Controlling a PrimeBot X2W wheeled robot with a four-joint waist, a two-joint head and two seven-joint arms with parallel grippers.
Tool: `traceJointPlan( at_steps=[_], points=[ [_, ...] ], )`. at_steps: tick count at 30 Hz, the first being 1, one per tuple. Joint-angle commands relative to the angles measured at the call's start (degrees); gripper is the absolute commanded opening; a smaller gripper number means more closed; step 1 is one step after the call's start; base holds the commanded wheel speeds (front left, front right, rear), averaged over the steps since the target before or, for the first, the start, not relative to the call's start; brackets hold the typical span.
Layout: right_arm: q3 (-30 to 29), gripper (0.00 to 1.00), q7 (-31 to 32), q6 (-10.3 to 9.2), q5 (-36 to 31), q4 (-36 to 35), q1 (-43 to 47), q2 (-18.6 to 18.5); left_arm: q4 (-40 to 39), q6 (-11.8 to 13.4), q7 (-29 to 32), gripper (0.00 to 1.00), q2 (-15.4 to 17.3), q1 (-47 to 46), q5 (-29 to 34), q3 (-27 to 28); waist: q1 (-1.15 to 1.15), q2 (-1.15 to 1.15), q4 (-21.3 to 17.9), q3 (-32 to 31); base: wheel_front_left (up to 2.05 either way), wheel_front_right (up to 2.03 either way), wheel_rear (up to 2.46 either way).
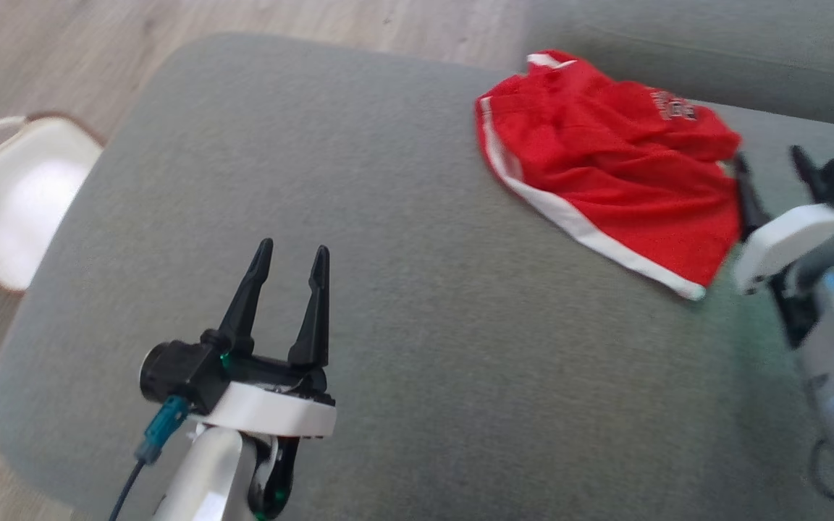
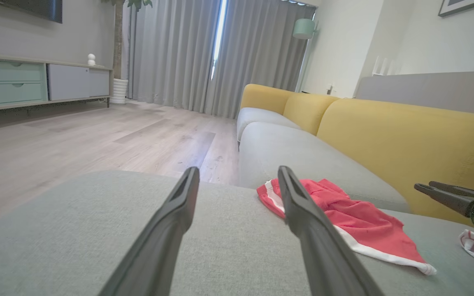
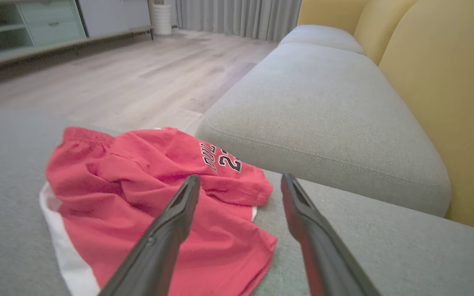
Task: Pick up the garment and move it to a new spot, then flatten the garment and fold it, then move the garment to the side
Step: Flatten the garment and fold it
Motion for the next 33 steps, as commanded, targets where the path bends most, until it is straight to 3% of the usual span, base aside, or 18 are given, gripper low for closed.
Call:
traceJointPlan(
  at_steps=[1,10,15,24,30,33],
  points=[
    [-0.3,1.00,-1.4,-0.05,-0.3,-4.3,2.0,1.9,-2.3,0.5,-0.5,1.00,0.4,-1.0,0.7,2.3,0.00,0.00,-2.7,-1.4,0.00,0.00,0.00],
    [-7.5,1.00,-1.8,-0.05,-4.6,-32.2,20.9,10.9,-3.3,0.6,-0.5,1.00,0.4,0.7,1.2,4.7,0.00,0.00,-9.0,-3.3,0.00,0.00,0.00],
    [-8.7,1.00,-1.8,-0.05,-5.4,-40.2,29.1,13.5,-3.4,0.5,-0.5,1.00,0.4,1.8,1.2,5.5,0.00,0.00,-10.1,-3.9,0.00,0.00,0.00],
    [-7.1,1.00,-1.8,-0.05,-7.8,-43.6,32.8,14.8,-3.1,0.2,-0.5,1.00,0.4,1.7,1.1,5.0,0.00,0.00,-8.9,-2.9,0.00,0.00,0.00],
    [-2.4,1.00,0.2,-0.05,-8.6,-43.8,27.6,14.5,-3.0,0.1,-0.5,1.00,0.4,0.2,0.4,3.4,0.00,0.00,-5.2,0.5,0.00,0.00,0.00],
    [2.2,1.00,4.6,-0.05,-6.7,-41.2,21.3,13.5,-2.7,0.1,-0.5,1.00,0.4,-1.4,-0.4,2.1,0.00,0.00,-1.8,3.5,0.00,0.00,0.00]
  ],
)
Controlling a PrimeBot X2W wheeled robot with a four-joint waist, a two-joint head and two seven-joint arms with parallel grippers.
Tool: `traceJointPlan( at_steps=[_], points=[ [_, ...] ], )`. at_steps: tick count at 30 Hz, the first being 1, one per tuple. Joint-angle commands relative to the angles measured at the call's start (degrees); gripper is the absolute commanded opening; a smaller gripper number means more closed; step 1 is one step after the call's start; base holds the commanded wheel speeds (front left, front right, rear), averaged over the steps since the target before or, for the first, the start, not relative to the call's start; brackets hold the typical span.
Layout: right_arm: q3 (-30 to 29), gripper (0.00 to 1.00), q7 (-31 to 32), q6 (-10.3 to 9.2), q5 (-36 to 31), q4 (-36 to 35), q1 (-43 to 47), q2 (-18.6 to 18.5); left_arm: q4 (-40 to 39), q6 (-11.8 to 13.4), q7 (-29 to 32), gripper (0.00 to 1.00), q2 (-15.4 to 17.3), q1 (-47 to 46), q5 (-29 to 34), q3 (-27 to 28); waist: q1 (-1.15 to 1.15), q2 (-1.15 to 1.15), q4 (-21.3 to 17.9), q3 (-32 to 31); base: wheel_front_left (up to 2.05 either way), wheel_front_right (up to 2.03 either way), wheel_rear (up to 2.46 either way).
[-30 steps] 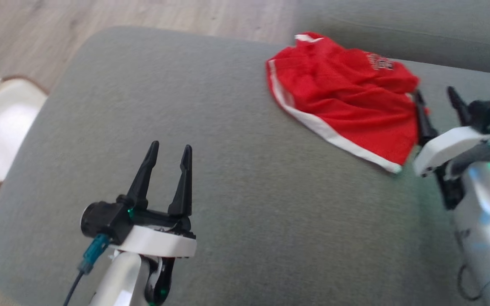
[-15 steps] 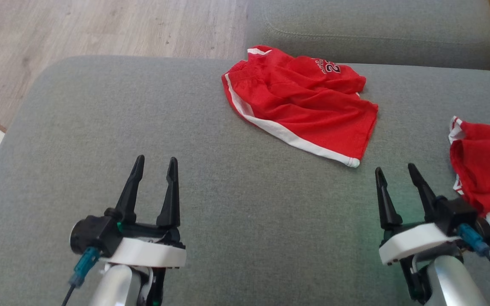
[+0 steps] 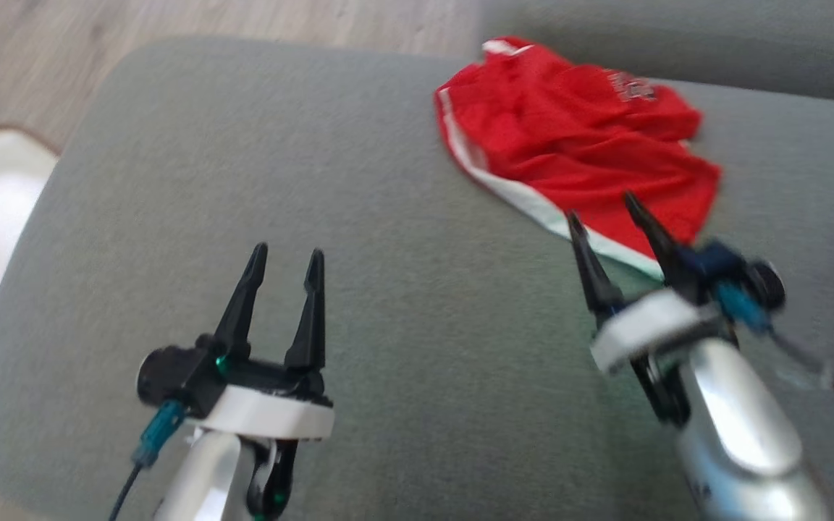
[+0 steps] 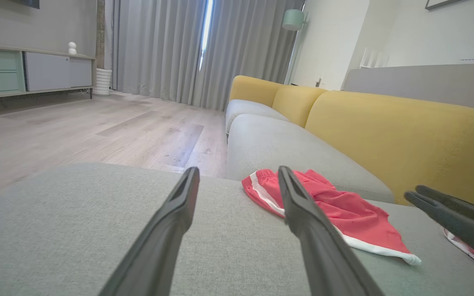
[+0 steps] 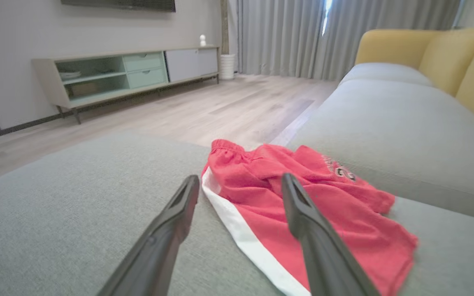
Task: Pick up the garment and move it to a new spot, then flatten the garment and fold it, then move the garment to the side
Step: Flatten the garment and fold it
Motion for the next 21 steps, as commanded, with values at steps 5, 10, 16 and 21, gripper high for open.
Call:
traceJointPlan(
  at_steps=[5,10,16,21],
  points=[
    [6.3,1.00,7.1,-0.05,6.3,5.2,-10.8,-1.8,-1.5,-0.1,-0.5,1.00,0.4,-4.5,-2.1,-1.3,-0.01,0.00,7.1,5.6,0.00,0.00,0.00],
    [10.8,1.00,12.7,-0.05,13.4,13.5,-18.2,-4.6,-1.9,0.6,-0.5,1.00,0.4,-6.1,-4.3,-4.9,-0.01,0.00,11.8,8.1,0.00,0.00,0.00],
    [13.6,1.00,13.4,-0.05,14.2,23.0,-25.2,-8.2,-2.3,1.5,-0.5,1.00,0.4,-7.5,-6.3,-7.7,-0.01,0.00,15.8,10.2,0.00,0.00,0.00],
    [15.2,1.00,12.5,-0.05,12.3,29.8,-30.4,-8.6,-3.4,2.6,-0.5,1.00,0.4,-7.9,-7.3,-8.9,-0.01,0.00,16.7,12.0,0.00,0.00,0.00]
  ],
)
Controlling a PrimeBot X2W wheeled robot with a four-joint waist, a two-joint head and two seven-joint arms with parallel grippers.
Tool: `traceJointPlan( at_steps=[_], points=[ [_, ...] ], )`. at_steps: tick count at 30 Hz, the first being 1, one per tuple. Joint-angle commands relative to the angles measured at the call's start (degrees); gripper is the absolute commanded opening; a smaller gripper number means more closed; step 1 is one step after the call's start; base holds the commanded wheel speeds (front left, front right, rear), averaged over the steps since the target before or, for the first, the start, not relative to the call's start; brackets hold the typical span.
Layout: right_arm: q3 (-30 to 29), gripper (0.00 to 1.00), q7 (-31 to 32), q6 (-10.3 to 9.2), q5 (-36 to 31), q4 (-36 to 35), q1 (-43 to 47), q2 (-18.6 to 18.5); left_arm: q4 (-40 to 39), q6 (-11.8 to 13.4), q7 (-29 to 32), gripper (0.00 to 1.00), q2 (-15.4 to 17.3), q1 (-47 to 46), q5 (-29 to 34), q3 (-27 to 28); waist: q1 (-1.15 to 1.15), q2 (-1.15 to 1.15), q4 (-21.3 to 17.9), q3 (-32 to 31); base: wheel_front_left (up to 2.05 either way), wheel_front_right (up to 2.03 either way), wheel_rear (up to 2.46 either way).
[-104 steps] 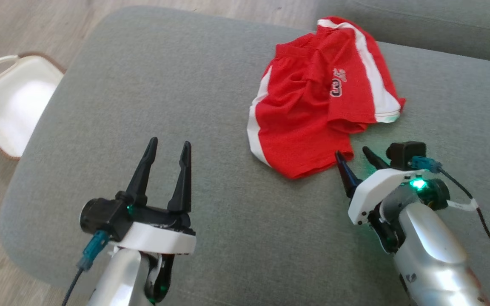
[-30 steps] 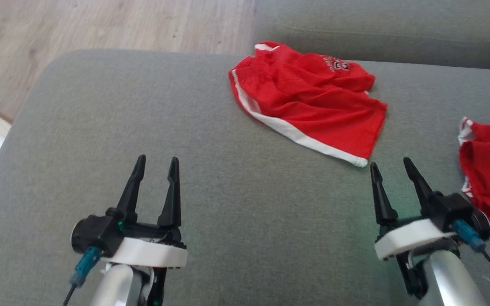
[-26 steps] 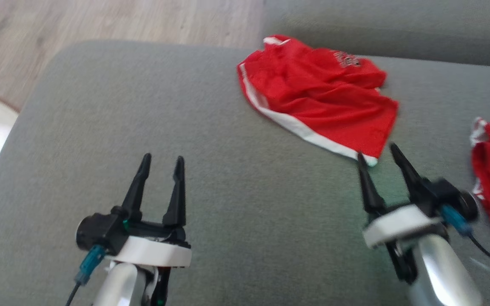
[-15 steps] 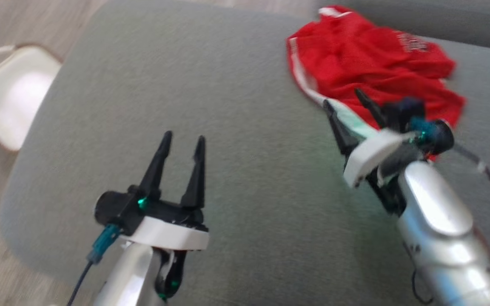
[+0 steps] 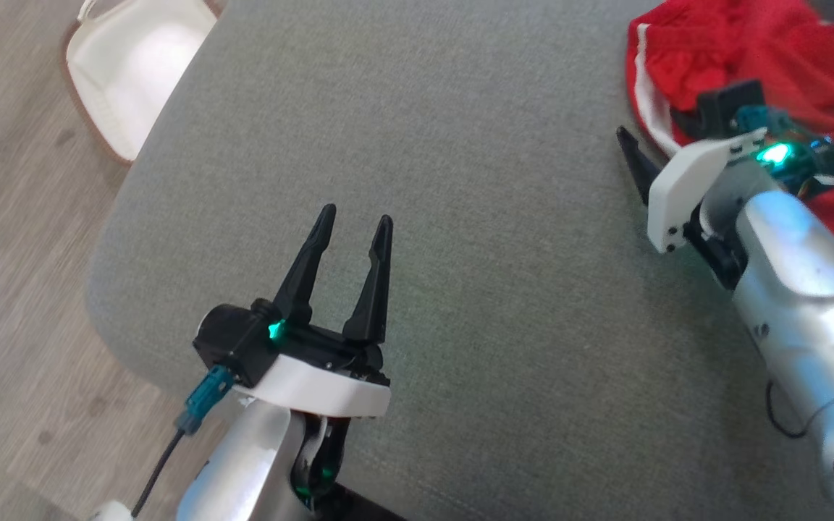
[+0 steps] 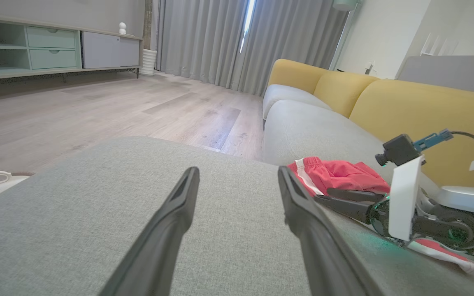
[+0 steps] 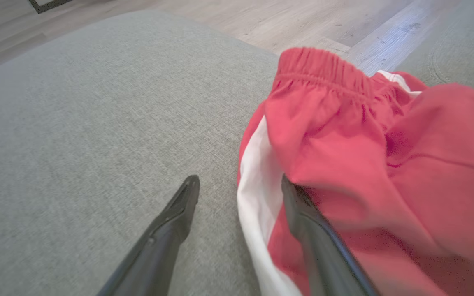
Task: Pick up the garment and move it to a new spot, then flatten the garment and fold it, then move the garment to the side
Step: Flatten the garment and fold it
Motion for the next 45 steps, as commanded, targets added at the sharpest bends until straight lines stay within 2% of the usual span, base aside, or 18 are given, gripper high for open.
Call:
traceJointPlan(
  at_steps=[1,7,8,9,10,19,27,37,40,41,42,45],
  points=[
    [1.0,1.00,-0.8,-0.05,-0.5,-0.4,-2.0,0.6,-2.1,0.4,-0.5,1.00,0.4,-2.0,-0.6,1.2,-0.01,0.00,0.8,1.2,0.00,0.00,0.00],
    [1.6,1.00,-1.7,-0.05,-2.0,7.0,-7.4,1.2,-3.2,1.3,-0.5,1.00,0.4,-2.1,-1.4,0.4,-0.01,0.00,1.1,2.7,0.00,0.00,0.00],
    [1.6,0.76,-1.8,-0.05,-2.0,8.1,-8.0,1.5,-3.2,1.4,-0.5,1.00,0.4,-2.1,-1.5,0.3,-0.01,0.00,1.1,2.8,0.00,0.00,0.00],
    [1.6,0.18,-1.9,-0.05,-1.9,9.0,-8.6,1.8,-3.3,1.4,-0.5,1.00,0.4,-2.1,-1.6,0.3,-0.01,0.00,1.2,2.9,0.00,0.00,0.00],
    [1.8,0.00,-2.2,-0.05,-1.8,9.7,-9.0,2.1,-3.3,1.5,-0.5,1.00,0.4,-2.1,-1.6,0.2,-0.01,0.00,1.2,3.0,0.00,0.00,0.00],
    [7.9,0.00,-6.0,-0.05,3.0,9.9,-7.0,5.1,-1.9,1.4,-0.5,1.00,0.4,-2.6,-1.5,0.1,-0.01,0.00,0.7,0.9,0.00,0.00,0.00],
    [20.5,0.00,-5.8,-0.05,12.5,1.7,-1.2,6.1,-0.3,0.7,-0.5,1.00,0.4,-2.1,0.1,1.2,-0.01,0.00,-2.0,-3.0,0.00,0.00,0.00],
    [40.7,0.00,-4.5,-0.05,28.5,-15.4,4.6,0.0,1.6,-0.2,-0.5,1.00,0.4,0.0,3.1,3.3,-0.01,0.00,-5.6,-8.5,0.00,0.00,0.00],
    [44.3,0.00,-4.5,-0.05,30.8,-18.7,6.0,-1.9,2.2,-0.5,-0.5,1.00,0.4,1.0,4.0,4.1,-0.01,0.00,-6.8,-10.3,0.00,0.00,0.00],
    [44.9,0.07,-4.8,-0.05,30.7,-19.5,6.4,-2.3,2.4,-0.5,-0.5,1.00,0.4,1.3,4.3,4.4,-0.01,0.00,-7.2,-10.9,0.00,0.00,0.00],
    [45.3,1.00,-5.3,-0.05,30.2,-19.9,6.9,-2.7,2.6,-0.6,-0.5,1.00,0.4,1.6,4.6,4.7,-0.01,0.00,-7.6,-11.5,0.00,0.00,0.00],
    [45.7,1.00,-5.8,-0.05,30.5,-20.6,8.3,-2.8,2.8,-0.8,-0.5,1.00,0.4,2.3,5.1,5.3,-0.01,0.00,-8.4,-12.5,0.00,0.00,0.00]
  ],
)
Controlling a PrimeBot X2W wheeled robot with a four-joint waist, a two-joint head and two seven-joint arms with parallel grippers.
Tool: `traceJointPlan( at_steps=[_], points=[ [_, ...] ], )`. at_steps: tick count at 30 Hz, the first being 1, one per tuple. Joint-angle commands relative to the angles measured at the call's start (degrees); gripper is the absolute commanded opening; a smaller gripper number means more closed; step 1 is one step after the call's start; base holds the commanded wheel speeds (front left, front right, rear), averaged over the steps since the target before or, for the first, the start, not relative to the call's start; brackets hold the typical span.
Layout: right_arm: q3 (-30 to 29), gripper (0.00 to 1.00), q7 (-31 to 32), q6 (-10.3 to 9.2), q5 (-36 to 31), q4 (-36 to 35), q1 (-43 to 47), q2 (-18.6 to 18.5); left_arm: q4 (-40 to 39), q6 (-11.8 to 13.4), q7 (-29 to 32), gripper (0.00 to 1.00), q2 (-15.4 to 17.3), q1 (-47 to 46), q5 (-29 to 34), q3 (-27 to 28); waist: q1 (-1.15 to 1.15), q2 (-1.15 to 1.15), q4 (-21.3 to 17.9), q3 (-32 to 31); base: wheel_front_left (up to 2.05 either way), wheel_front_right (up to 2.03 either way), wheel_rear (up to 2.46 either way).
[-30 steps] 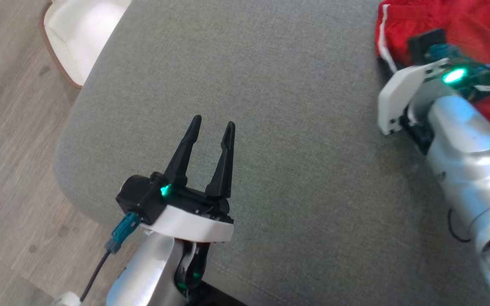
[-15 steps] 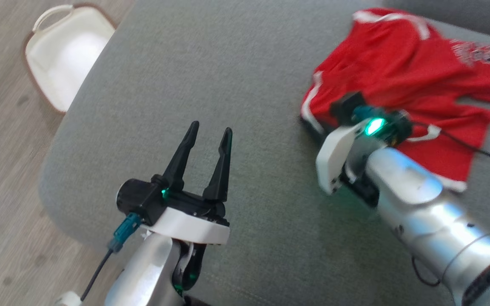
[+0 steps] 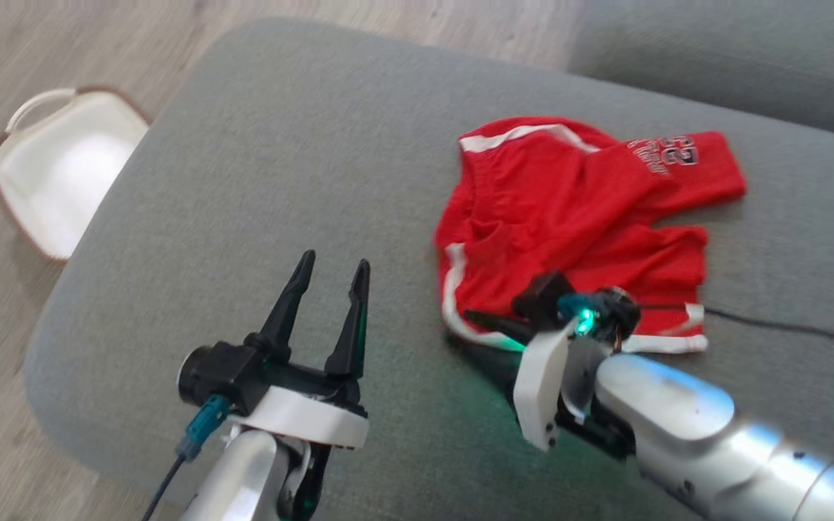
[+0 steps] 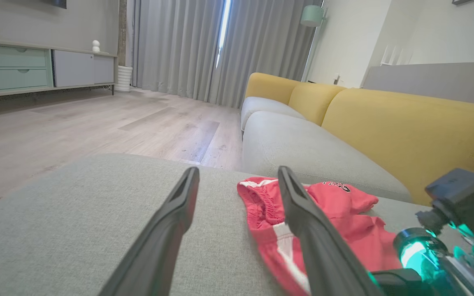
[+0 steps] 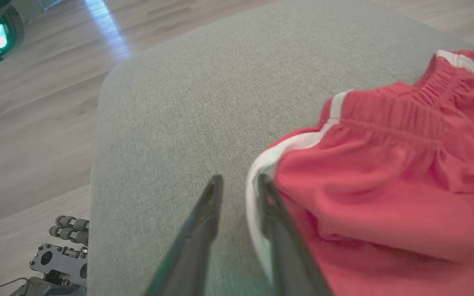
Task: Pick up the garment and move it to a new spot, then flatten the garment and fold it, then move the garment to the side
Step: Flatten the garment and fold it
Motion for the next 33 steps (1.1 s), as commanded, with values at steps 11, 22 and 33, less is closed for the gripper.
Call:
traceJointPlan(
  at_steps=[11,22,33],
  points=[
    [-7.4,1.00,-12.1,-0.05,4.9,3.2,2.8,-1.9,-2.9,-1.0,-0.5,1.00,0.5,0.9,2.8,8.0,0.01,0.00,-8.1,-5.4,0.00,0.00,0.00],
    [-49.1,1.00,-14.9,-0.05,-18.8,-1.0,14.4,2.2,-6.1,-1.4,-0.5,1.00,0.6,3.5,4.5,16.1,0.01,0.00,-17.5,-5.5,0.00,0.00,0.00],
    [-69.5,1.00,-14.9,-0.05,-40.5,-17.3,34.0,13.7,-6.6,-2.1,-0.5,1.00,0.5,5.2,5.1,19.3,0.01,0.00,-19.6,-4.6,0.00,0.00,0.00]
  ],
)
